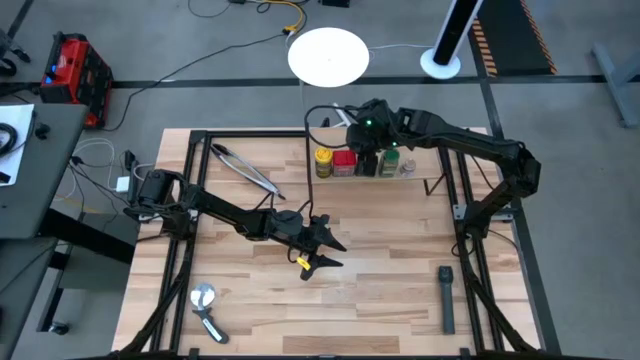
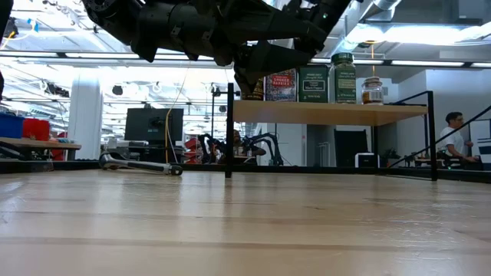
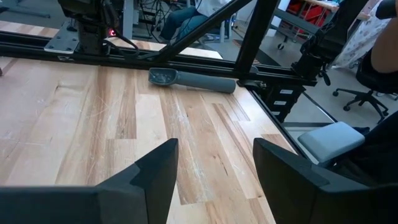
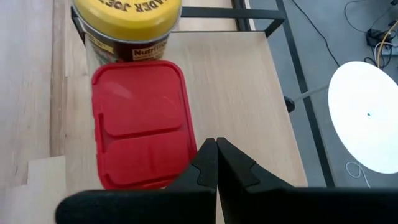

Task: Shelf spices
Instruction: Adjust the red seasoning can

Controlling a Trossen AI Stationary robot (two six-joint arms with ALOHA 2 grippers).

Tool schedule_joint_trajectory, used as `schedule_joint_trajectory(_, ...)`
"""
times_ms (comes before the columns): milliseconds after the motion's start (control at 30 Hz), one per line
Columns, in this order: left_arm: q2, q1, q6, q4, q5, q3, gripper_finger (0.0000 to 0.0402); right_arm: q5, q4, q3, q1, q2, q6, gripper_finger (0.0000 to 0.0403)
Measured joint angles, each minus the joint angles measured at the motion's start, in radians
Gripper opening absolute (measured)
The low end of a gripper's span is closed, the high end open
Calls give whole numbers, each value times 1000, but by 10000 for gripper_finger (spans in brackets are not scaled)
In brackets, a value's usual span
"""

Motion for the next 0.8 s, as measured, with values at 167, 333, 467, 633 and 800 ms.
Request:
schedule_joint_trajectory(167,0,0,0,0,0,0,201,0,-14,0,-1,0,10,4)
schedule_joint_trajectory(333,0,0,0,0,0,0,201,-1,-16,0,9,0,11,4)
schedule_joint_trajectory(467,1,0,0,0,-1,0,201,-3,-17,0,13,0,14,4)
schedule_joint_trajectory(633,1,0,0,0,-1,0,201,-5,-17,0,16,0,15,4)
schedule_joint_trajectory(800,1,0,-1,1,-1,0,201,13,-13,0,16,-1,14,4)
